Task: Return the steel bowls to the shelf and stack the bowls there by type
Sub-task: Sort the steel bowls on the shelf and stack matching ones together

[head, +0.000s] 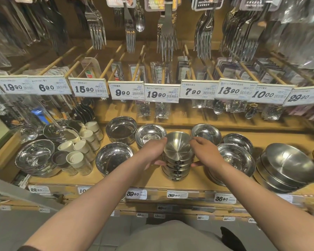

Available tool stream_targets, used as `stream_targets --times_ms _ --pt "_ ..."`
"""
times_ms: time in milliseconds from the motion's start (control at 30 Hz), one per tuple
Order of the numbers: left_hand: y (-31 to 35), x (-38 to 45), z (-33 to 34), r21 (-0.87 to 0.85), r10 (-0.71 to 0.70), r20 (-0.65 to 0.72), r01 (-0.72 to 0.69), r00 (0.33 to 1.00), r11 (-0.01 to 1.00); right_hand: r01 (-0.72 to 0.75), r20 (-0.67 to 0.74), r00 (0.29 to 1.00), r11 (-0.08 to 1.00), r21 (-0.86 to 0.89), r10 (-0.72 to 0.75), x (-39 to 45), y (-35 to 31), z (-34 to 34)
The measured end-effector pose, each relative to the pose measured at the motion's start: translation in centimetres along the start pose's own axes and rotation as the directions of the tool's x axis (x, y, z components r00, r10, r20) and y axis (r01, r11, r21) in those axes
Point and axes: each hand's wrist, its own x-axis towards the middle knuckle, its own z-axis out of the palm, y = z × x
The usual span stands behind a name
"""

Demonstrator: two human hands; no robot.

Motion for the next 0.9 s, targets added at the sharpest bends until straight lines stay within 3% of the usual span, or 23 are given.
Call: stream_targets --times_ms 167,433,567,667,900 --pt "0.2 0.5 0.2 0.052 0.005 -0.066 -0.002 0.998 0.999 0.083 -0.042 0.995 0.991 -0.105 -0.088 0.1 0.0 0.1" --pt "0.4 0.4 0.1 0.069 0.030 -0.035 -0.027 0.999 0.997 0.077 -0.036 0.996 0.994 -0.081 -0.080 0.5 0.3 -0.1" --pt "0.1 -0.6 -0.3 0.079 0.039 -0.011 -0.038 0.999 0.996 -0.012 0.016 1.000 1.000 0.016 0.011 0.0 0.5 -0.5" --pt "-0.9 -0.6 -0.6 -0.005 0.011 0.040 -0.010 0.999 1.000 -0.139 0.117 0.985 0.984 0.116 0.125 -0.5 1.0 -0.6" --pt "-1.9 0.0 -0.2 -0.137 0.001 0.115 0.014 0.993 0.991 -0.169 0.214 0.971 0.935 0.312 0.104 -0.9 2.2 0.7"
